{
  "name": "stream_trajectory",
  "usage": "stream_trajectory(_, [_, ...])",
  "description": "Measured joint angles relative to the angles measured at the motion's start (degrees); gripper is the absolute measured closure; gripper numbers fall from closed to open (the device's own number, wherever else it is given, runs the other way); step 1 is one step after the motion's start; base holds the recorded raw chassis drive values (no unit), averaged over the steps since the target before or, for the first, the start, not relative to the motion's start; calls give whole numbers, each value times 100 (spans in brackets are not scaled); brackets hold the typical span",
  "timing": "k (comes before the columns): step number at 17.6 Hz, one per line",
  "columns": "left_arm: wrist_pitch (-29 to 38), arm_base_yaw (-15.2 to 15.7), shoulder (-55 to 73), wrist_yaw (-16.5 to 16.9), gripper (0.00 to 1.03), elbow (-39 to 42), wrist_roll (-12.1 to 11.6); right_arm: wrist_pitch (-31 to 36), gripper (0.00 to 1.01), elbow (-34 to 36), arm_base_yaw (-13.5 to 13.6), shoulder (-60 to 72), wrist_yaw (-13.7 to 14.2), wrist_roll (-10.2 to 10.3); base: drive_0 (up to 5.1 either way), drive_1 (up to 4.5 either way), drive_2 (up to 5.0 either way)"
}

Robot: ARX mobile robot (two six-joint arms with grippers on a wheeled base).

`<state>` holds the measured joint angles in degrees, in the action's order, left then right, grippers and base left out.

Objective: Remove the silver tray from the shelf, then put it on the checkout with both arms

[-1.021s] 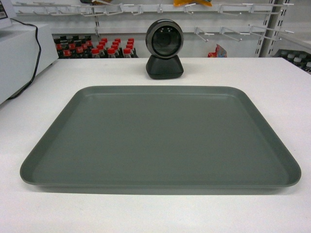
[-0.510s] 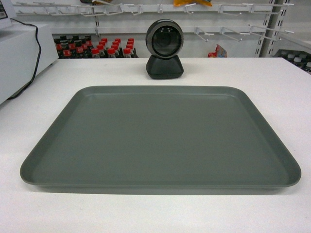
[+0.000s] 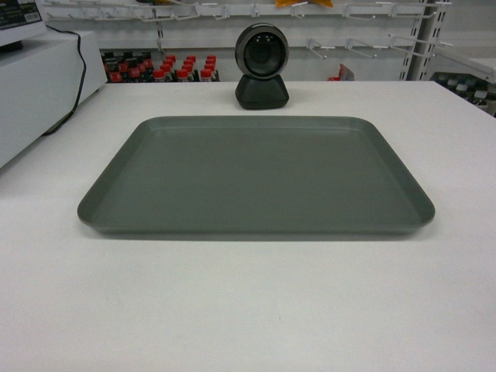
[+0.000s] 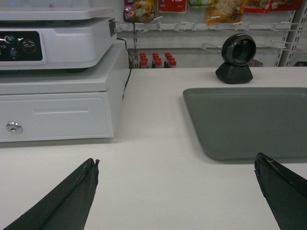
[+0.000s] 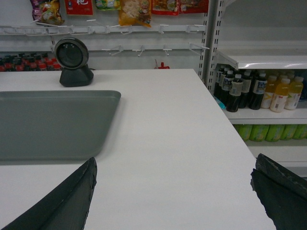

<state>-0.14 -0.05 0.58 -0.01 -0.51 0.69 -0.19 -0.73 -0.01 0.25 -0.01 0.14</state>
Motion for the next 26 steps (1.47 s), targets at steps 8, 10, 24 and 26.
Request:
stream_trajectory(8, [-11, 0, 0, -2, 5, 0, -4, -7, 3, 0, 0, 0, 2, 0, 9, -392, 410])
stream_trajectory(10, [-9, 0, 0, 2, 5, 0, -4, -24, 3, 0, 0, 0, 2, 0, -3, -405, 398])
stream_trajectory(24, [-4, 0, 0, -4, 5, 0, -7, -2, 3, 0, 0, 0, 0, 0, -2, -404, 399])
stream_trajectory(26, [13, 0, 0, -2, 5, 0, -7, 11, 3, 0, 0, 0, 2, 0, -7, -114, 101])
